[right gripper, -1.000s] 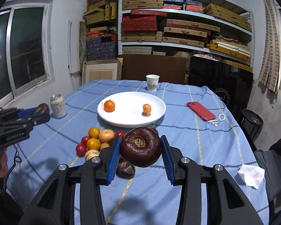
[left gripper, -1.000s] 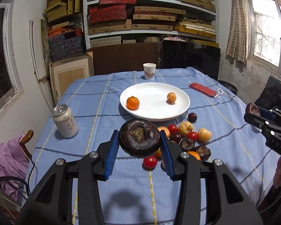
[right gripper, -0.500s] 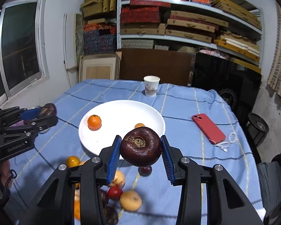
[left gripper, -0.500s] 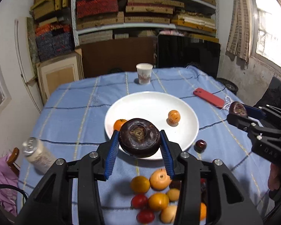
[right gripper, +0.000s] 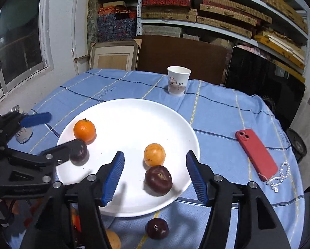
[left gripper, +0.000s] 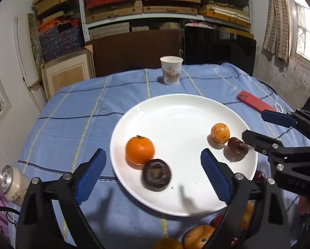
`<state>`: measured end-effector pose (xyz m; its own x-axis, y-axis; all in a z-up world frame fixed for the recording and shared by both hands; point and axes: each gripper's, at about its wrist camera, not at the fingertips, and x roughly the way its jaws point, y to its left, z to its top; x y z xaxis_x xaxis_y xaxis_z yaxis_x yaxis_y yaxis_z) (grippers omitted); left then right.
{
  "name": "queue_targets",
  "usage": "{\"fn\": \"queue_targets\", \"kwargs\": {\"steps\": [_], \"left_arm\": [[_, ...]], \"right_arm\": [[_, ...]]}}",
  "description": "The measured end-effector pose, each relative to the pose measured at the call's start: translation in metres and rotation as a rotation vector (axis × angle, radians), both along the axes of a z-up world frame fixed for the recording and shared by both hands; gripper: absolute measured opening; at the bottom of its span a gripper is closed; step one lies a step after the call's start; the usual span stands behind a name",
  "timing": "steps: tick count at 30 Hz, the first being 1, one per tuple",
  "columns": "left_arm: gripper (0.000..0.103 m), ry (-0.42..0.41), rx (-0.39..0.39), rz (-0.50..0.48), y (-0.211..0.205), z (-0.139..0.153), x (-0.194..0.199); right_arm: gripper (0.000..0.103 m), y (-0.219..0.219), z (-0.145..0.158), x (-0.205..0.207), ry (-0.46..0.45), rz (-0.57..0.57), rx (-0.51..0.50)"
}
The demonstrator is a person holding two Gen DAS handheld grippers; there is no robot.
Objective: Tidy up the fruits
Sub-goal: 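Carry both dark brown fruits onto the white plate and open both tools, then grasp the large pale yellow fruit with the right tool while the left tool grasps a red tomato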
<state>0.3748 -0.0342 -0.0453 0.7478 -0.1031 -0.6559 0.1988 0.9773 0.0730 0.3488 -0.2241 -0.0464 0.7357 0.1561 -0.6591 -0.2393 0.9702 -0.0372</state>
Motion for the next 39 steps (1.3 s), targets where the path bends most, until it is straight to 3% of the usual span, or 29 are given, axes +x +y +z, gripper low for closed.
{"fn": "queue_targets", "kwargs": {"steps": [7, 17, 23, 29, 30, 32, 39], "left_arm": [[0.091, -0.015, -0.042, -0.027, 0.027, 0.017, -0.064], [0.091, 0.079, -0.018, -0.023, 0.068, -0.01, -0.156], [0.091, 0.09, -0.038, -0.026, 0.075, -0.011, -0.189], [0.091, 0.101, -0.002, -0.033, 0.068, -0.015, -0.2], [0.091, 0.107, 0.002, -0.035, 0.067, -0.017, -0.2], [0.091, 0.121, 0.015, -0.039, 0.065, -0.022, -0.199], [0.091, 0.153, 0.03, -0.05, 0.05, -0.037, -0.185]], "right_arm": [[0.063, -0.022, 0.014, -0.069, -0.008, -0.004, 0.027], [0.063, -0.032, -0.018, -0.148, 0.069, -0.053, 0.035], [0.063, -0.027, -0.036, -0.147, 0.115, -0.064, 0.034], [0.062, -0.012, -0.057, -0.128, 0.183, -0.058, 0.016], [0.059, -0.012, -0.061, -0.126, 0.196, -0.057, 0.019], [0.042, -0.012, -0.066, -0.126, 0.216, -0.034, 0.06], [0.042, -0.017, -0.054, -0.141, 0.134, 0.002, 0.117]]}}
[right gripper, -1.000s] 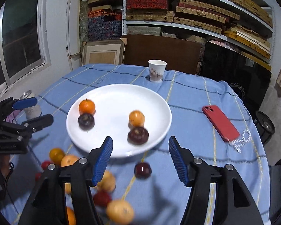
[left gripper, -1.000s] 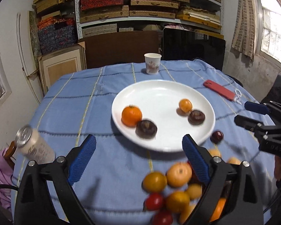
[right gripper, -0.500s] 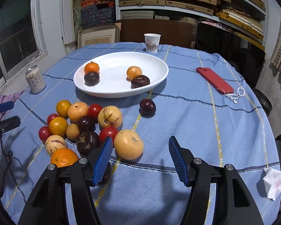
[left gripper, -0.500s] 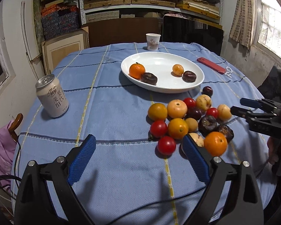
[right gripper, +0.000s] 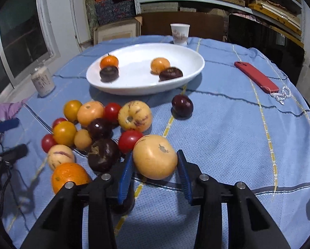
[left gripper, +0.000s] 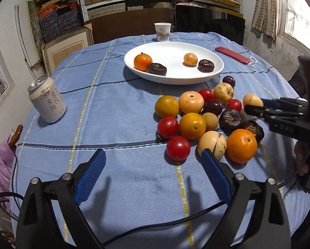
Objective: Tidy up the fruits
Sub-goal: 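Grasp the large pale yellow fruit with the right tool while the left tool grasps a red tomato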
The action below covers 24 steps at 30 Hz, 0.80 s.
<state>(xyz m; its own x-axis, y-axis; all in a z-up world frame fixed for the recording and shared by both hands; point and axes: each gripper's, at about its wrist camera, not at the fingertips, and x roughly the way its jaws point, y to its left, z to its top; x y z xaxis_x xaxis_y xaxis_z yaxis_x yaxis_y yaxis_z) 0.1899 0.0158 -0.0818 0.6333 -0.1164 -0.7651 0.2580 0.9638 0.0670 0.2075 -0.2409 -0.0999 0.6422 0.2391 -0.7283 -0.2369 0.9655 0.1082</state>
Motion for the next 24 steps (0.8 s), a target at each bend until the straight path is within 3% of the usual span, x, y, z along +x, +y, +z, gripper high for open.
{"fn": "queue_targets", "kwargs": {"steps": [7, 9, 19, 21, 23, 24], "left_arm": [[0.087, -0.018, 0.063, -0.001, -0.018, -0.013, 0.01], [0.068, 0.007, 0.048, 0.012, -0.015, -0.018, 0.016], [0.064, 0.043, 0.018, -0.004, -0.02, -0.03, 0.019], [0.038, 0.036, 0.002, -0.006, -0.019, -0.029, 0.02], [0.029, 0.036, -0.003, -0.015, -0.02, -0.028, 0.019], [0.029, 0.033, -0.002, -0.019, -0.02, -0.028, 0.018]], "right_arm": [[0.042, -0.011, 0.016, -0.022, -0.061, -0.004, 0.041], [0.042, -0.013, 0.015, -0.025, -0.065, -0.008, 0.041], [0.042, -0.012, 0.014, -0.026, -0.077, -0.007, 0.036], [0.042, -0.012, 0.013, -0.026, -0.075, -0.011, 0.03], [0.042, -0.012, 0.012, -0.025, -0.074, -0.011, 0.029], [0.042, -0.012, 0.013, -0.026, -0.075, -0.011, 0.03]]}}
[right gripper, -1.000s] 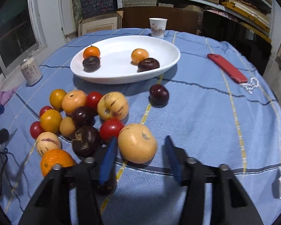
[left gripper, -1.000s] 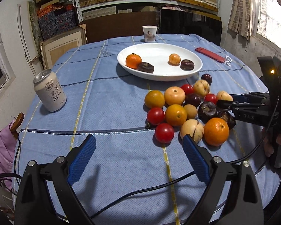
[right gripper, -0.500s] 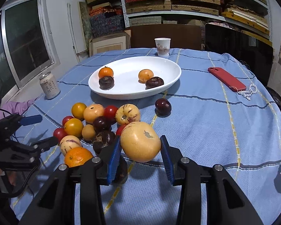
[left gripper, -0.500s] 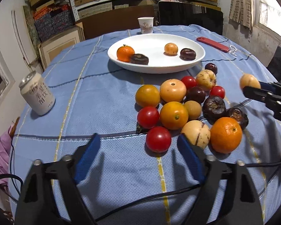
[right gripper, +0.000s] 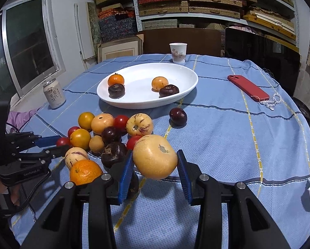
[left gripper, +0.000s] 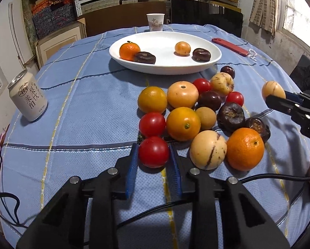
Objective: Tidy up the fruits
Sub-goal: 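Grasp the large pale yellow fruit with the right tool while the left tool grasps a red tomato, then carry the pale fruit and tomato onto the white plate and release both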
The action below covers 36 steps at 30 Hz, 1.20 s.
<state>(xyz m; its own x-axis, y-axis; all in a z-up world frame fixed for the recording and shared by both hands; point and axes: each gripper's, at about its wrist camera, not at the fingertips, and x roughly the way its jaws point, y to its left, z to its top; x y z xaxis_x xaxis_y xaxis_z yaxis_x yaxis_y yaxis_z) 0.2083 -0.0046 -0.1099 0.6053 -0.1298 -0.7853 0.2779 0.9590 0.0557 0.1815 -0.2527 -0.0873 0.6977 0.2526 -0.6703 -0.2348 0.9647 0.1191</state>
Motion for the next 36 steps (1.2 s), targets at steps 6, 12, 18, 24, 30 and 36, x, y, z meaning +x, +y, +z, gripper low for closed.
{"fn": "queue_targets", "kwargs": {"steps": [6, 12, 18, 24, 30, 36], "left_arm": [[0.029, -0.011, -0.024, 0.004, 0.006, 0.008, -0.013], [0.029, -0.057, -0.042, 0.015, 0.015, 0.032, -0.032], [0.029, -0.169, -0.046, 0.008, 0.018, 0.074, -0.051], [0.029, -0.239, -0.054, -0.01, 0.009, 0.107, -0.056], [0.029, -0.281, -0.065, 0.003, 0.003, 0.132, -0.049], [0.029, -0.313, -0.067, 0.021, 0.001, 0.145, -0.044]], "right_arm": [[0.042, -0.002, 0.002, -0.001, -0.006, 0.001, 0.017], [0.042, -0.005, 0.008, -0.007, -0.027, -0.018, 0.029], [0.042, -0.006, 0.032, -0.033, -0.082, -0.048, 0.035], [0.042, 0.009, 0.076, -0.058, -0.175, -0.026, 0.002], [0.042, 0.019, 0.11, -0.064, -0.239, -0.038, -0.027], [0.042, 0.015, 0.129, -0.064, -0.28, -0.066, -0.027]]}}
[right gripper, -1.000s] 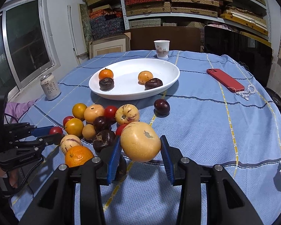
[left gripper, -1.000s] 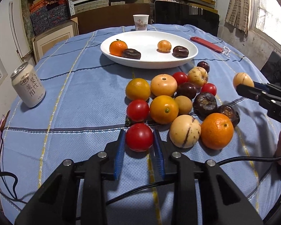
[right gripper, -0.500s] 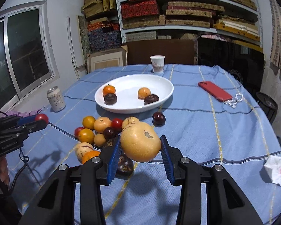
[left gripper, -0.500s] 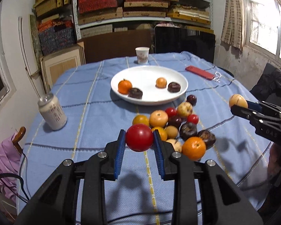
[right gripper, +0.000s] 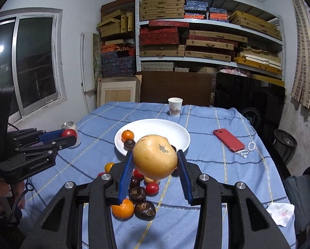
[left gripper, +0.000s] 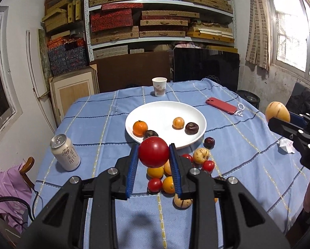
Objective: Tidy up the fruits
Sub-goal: 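Carry the pale fruit and tomato onto the white plate and release both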
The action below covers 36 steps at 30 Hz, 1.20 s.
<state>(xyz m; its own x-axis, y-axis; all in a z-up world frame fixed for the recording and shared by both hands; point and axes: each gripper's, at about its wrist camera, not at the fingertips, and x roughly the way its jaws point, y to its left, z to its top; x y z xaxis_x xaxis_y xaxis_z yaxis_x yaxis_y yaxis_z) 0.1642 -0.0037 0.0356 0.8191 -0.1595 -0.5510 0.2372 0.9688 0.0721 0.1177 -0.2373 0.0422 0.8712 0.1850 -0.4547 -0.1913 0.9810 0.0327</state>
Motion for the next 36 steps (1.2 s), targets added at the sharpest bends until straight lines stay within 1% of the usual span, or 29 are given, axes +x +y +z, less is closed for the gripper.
{"fn": "queue_targets", "kwargs": {"steps": [3, 7, 11, 13, 17, 21, 25, 28, 32, 36], "left_arm": [[0.029, -0.008, -0.002, 0.001, 0.0, 0.003, 0.001], [0.029, -0.005, -0.009, 0.008, 0.002, 0.002, 0.007], [0.029, 0.003, -0.017, 0.019, 0.002, -0.002, 0.023], [0.029, 0.008, -0.022, 0.02, 0.001, -0.004, 0.034], [0.029, 0.012, -0.024, 0.023, -0.003, -0.008, 0.065], [0.029, 0.038, -0.04, 0.025, -0.006, -0.015, 0.102], [0.029, 0.069, -0.025, 0.023, -0.017, -0.027, 0.143], [0.029, 0.102, -0.032, 0.037, -0.024, -0.043, 0.182], [0.029, 0.156, -0.035, 0.049, -0.031, -0.07, 0.223], [0.031, 0.192, -0.01, 0.046, -0.04, -0.093, 0.247]], "right_arm": [[0.042, 0.0, 0.004, 0.0, -0.01, -0.004, -0.011], [0.042, 0.0, 0.005, 0.007, -0.002, -0.016, -0.014], [0.042, 0.001, 0.004, 0.021, 0.013, -0.026, -0.018], [0.042, 0.001, 0.001, 0.036, 0.029, -0.03, -0.021], [0.042, 0.001, -0.007, 0.068, 0.063, -0.049, -0.046], [0.042, -0.003, -0.016, 0.104, 0.094, -0.059, -0.054], [0.042, -0.001, -0.028, 0.148, 0.134, -0.06, -0.078], [0.042, 0.003, -0.044, 0.187, 0.177, -0.062, -0.095], [0.042, 0.008, -0.067, 0.227, 0.239, -0.055, -0.096], [0.042, 0.014, -0.088, 0.256, 0.283, -0.042, -0.113]]}}
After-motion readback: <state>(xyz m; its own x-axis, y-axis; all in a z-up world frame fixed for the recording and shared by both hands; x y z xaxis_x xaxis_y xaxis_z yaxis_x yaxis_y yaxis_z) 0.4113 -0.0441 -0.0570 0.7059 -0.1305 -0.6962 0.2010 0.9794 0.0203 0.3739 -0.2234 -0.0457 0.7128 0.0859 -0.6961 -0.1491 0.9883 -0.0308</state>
